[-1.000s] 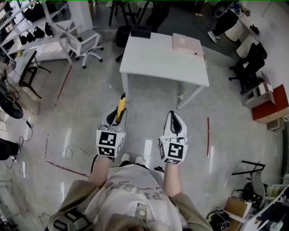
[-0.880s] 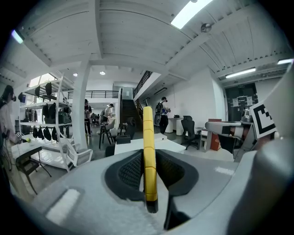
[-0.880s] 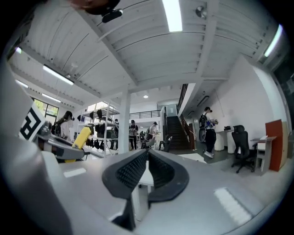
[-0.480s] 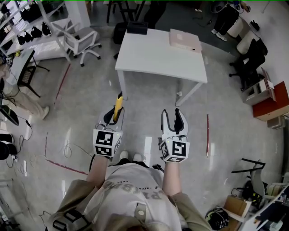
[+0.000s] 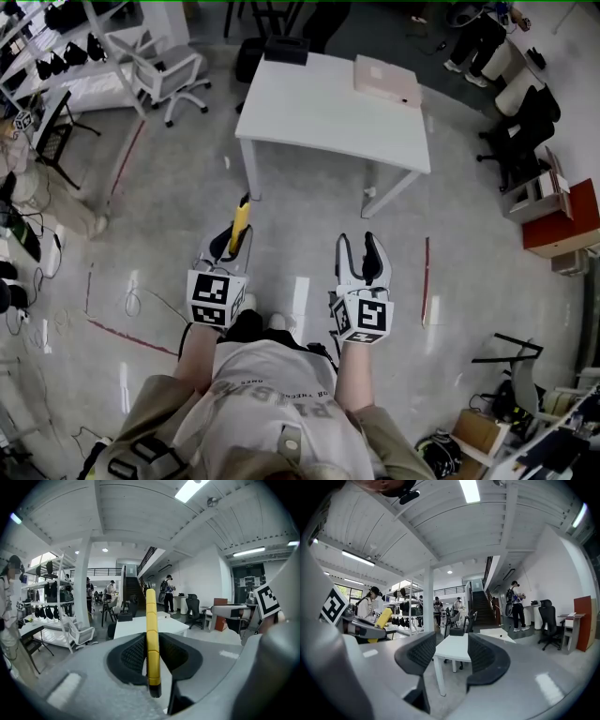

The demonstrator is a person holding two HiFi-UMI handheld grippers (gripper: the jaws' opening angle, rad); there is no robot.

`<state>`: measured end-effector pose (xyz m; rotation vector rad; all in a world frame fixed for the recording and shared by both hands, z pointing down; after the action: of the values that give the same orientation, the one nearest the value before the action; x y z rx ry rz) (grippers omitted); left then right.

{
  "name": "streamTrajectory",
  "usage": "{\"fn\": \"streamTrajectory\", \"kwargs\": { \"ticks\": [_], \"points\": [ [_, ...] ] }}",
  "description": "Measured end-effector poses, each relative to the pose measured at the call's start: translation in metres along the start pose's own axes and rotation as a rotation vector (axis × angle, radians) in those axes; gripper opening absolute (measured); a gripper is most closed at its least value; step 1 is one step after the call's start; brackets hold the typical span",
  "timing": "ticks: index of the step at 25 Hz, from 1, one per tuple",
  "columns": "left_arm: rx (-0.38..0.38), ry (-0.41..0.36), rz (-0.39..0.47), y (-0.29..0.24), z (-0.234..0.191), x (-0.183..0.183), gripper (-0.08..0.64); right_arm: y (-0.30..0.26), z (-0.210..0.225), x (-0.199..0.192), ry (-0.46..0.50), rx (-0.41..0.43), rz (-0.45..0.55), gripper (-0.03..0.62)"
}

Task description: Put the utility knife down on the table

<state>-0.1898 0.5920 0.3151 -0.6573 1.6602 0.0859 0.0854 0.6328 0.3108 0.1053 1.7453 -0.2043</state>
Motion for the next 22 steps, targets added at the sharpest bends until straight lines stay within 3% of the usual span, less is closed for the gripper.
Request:
{"fn": "streamTrajectory", "kwargs": {
  "ticks": [9,22],
  "points": [
    [-0.012,0.008,-0.012,-0.02,-0.037,-0.002,0.077,-0.039,-0.025,-0.007,0.003,0.017,-0.024,0.195],
    [-0.112,-0.04,0.022,-0.115,-0.129,0.061,0.077,-0.15,-0.048,0.015,0.021,-0.091,0.001,0.195]
  ]
}}
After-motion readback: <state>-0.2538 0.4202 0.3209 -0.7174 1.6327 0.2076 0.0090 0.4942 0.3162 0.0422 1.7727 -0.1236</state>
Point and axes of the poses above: the fingertips, and each gripper's own axes: y backward along the fingers, z to its right, x out of its top, the point moved 9 cm from there along y, backward along the fingers, and after that the axes turned 12 degrees about y, right-handed, at the moved point
